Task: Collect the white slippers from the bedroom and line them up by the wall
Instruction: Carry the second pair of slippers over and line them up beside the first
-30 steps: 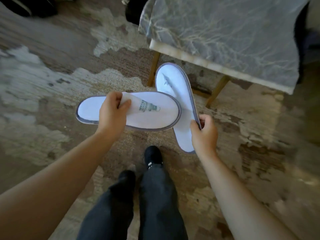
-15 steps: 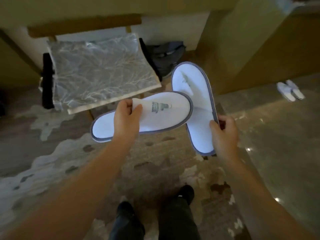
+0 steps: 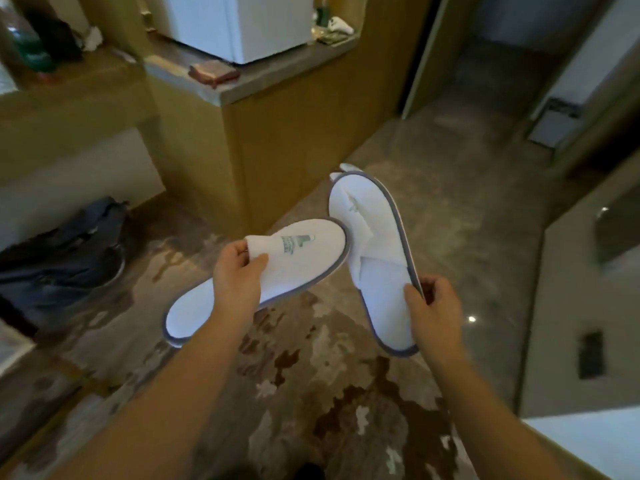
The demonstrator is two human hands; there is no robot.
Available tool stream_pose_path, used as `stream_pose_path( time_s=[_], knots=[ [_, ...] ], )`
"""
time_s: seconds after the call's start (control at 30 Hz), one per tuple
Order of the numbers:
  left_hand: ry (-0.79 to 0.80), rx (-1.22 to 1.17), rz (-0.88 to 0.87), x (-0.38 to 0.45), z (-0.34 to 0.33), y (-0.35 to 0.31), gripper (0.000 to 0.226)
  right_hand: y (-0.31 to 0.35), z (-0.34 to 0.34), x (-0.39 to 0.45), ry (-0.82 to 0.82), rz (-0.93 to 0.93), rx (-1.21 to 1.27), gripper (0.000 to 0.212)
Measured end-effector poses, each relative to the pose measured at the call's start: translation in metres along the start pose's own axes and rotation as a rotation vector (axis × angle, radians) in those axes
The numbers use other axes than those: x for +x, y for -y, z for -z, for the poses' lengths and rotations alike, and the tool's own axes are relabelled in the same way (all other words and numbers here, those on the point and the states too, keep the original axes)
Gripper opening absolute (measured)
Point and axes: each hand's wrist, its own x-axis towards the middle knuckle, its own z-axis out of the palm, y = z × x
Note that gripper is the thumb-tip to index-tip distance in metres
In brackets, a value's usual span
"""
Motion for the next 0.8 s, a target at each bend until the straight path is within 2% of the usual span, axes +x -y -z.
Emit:
stream_pose_path(
  time_s=[0.13, 0.33, 0.53, 0.67, 0.8],
  knots=[
    [0.151, -0.029, -0.023, 0.025, -0.098, -0.040, 0.028, -0.032, 0.054, 0.060, -0.186, -0.052, 0.024, 0.006],
    [0.310, -0.124, 0.013, 0.090, -0.247, -0.093, 0.025, -0.063, 0.094, 0.188, -0.343, -0.126, 0.049, 0.007],
    [0.381, -0.163, 0.014, 0.192, -0.402, -0.168, 0.023, -0.073, 0.124, 0.367, -0.424, -0.153, 0.048, 0.008],
    [0.396, -0.138, -0.012, 0.251, -0.491, -0.228, 0.027, -0.067, 0.145, 0.469, -0.484, -0.173, 0.065, 0.008],
    [0.484, -0.144, -0.007, 0.301, -0.572, -0.265, 0.027, -0.071, 0.159, 0.566, -0.505, -0.182, 0.105, 0.008]
  ],
)
